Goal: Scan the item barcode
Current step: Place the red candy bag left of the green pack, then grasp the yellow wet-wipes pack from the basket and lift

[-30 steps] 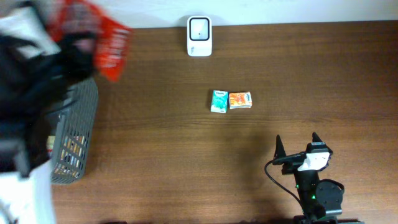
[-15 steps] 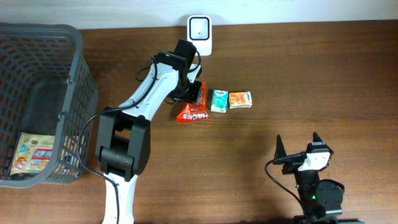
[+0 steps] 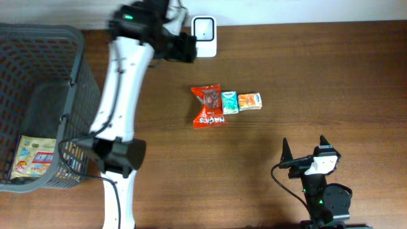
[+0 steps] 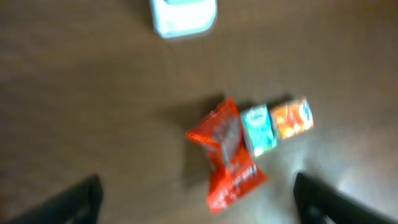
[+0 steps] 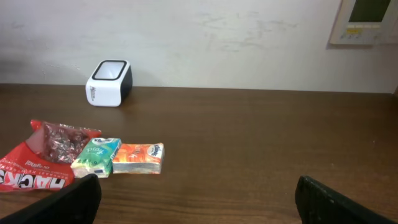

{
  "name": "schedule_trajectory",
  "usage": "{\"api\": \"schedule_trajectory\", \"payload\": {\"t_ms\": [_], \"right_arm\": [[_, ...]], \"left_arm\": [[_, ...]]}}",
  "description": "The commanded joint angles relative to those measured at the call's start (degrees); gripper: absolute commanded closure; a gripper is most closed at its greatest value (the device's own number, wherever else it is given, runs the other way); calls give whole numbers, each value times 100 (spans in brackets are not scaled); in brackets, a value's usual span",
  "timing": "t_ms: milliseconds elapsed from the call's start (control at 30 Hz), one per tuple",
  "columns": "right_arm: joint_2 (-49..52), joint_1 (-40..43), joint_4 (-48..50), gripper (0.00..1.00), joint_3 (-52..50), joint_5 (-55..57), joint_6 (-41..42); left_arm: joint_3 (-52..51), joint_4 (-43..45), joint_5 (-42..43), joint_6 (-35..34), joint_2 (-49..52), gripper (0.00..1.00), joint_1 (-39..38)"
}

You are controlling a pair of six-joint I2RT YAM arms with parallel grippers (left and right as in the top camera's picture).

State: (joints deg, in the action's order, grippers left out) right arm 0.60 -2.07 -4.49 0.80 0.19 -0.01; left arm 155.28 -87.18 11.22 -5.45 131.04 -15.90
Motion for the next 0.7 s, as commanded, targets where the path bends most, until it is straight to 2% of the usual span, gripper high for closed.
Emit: {"api": "schedule_trajectory", "payload": {"t_ms": [0, 100, 133, 267, 333, 433, 467, 533, 600, 667], "right_arm": [[-39, 22, -20, 1, -48, 31, 28], [-42, 22, -20, 2, -48, 33, 28], [-42, 22, -20, 1, -48, 31, 28], [-42, 22, -20, 1, -48, 31, 28], [-42, 22, -20, 1, -48, 33, 28], [-42, 22, -20, 2, -48, 31, 28], [-42, 22, -20, 2, -48, 31, 28], [-42, 22, -20, 1, -48, 33, 28], [-42, 22, -20, 2, -48, 31, 28], [-39, 22, -20, 2, -48, 33, 28]], "left_arm": [[2492, -693, -120, -4, -105, 1, 1172], [2413, -791, -127, -286, -796, 1, 2564], [2409, -955, -142, -306, -898, 1, 3311], [1939, -955, -638, -1119, -909, 1, 4649], [1045, -955, -903, -1128, -909, 1, 4769], [-940, -807, -1676, -2251, -909, 1, 4752], [-1849, -304, -1987, -2540, -909, 1, 4752], [-3311, 457, -2011, -2691, -909, 1, 4758], [-4142, 831, -2011, -2870, -909, 1, 4758], [-4815, 1008, -2369, -3403, -909, 1, 4758]]}}
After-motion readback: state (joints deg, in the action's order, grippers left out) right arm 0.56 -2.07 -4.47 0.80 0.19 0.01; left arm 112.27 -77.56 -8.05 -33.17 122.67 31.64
